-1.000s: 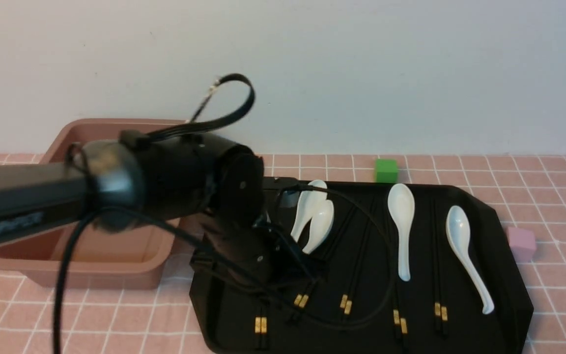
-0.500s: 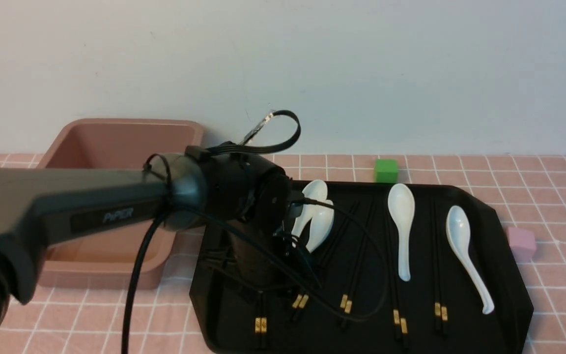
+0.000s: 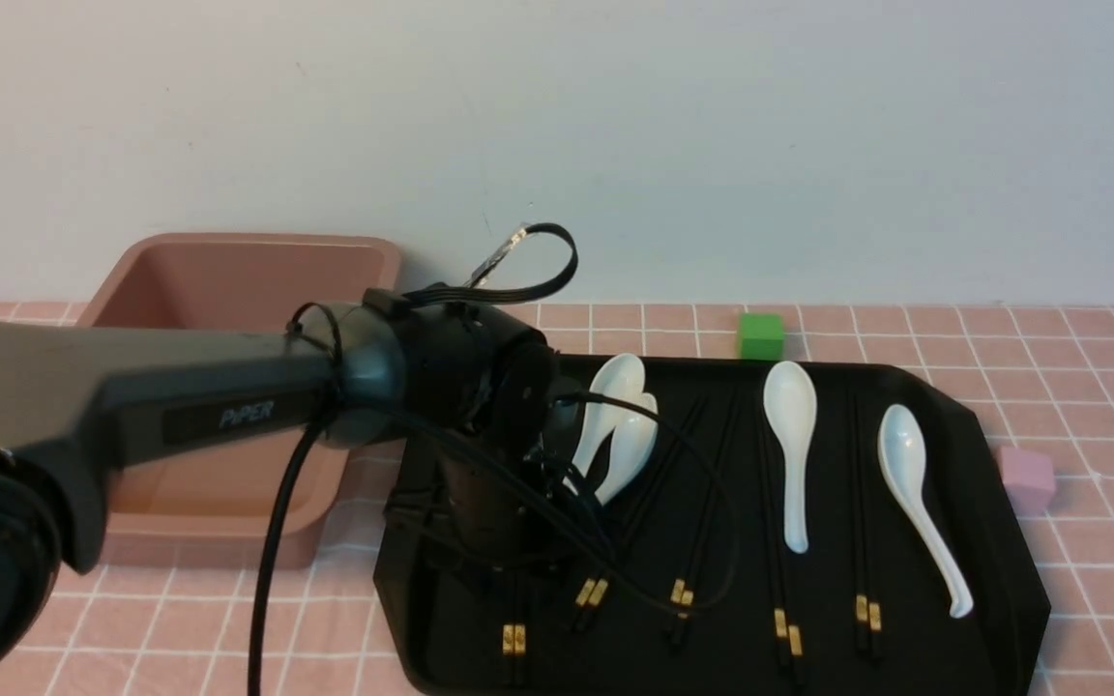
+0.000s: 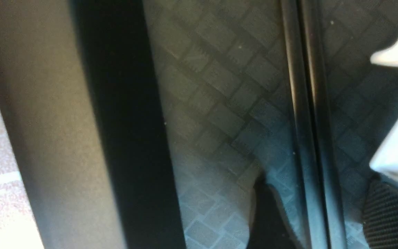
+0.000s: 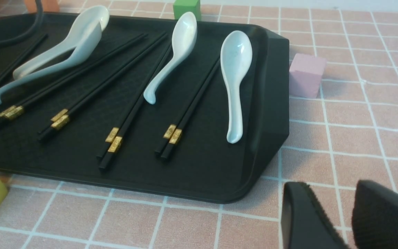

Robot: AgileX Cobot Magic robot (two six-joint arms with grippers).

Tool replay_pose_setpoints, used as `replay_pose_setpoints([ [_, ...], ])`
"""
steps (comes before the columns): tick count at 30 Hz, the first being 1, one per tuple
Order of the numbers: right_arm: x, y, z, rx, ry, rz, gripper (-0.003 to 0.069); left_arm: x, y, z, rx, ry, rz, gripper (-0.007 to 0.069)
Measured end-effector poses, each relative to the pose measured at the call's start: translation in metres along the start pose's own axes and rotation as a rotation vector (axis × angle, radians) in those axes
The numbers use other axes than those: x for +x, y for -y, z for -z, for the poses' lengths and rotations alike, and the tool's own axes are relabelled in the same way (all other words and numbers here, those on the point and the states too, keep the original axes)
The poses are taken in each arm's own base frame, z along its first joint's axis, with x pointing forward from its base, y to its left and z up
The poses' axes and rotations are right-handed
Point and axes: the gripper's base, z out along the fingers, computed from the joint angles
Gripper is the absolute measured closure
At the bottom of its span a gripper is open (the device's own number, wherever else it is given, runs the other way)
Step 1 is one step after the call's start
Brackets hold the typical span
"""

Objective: On pink tablecloth take chopsticks from black tray and put them in box.
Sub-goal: 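Reach over to the black tray and grasp a pair of chopsticks with the left gripper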

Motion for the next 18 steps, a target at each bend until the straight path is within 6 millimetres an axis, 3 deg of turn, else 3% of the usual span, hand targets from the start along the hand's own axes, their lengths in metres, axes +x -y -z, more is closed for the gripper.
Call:
replay_pose_setpoints([
  [9, 0.0000, 0.0000, 0.0000, 0.000, 0.000, 0.000, 0.0419, -0.0009, -0.0003, -0.0024, -0.016, -0.013, -0.003, 0.0263],
  [16, 0.0000, -0.0001, 0.0000, -0.001, 0.000, -0.002, 0.0419, -0.0007, -0.0006, -0.0024, -0.019, -0.015, 0.000, 0.0508],
  [18, 0.0000, -0.0001, 0.0000, -0.001, 0.000, -0.002, 0.0419, -0.0008, -0.0010, -0.0024, -0.024, -0.014, 0.014, 0.0511],
])
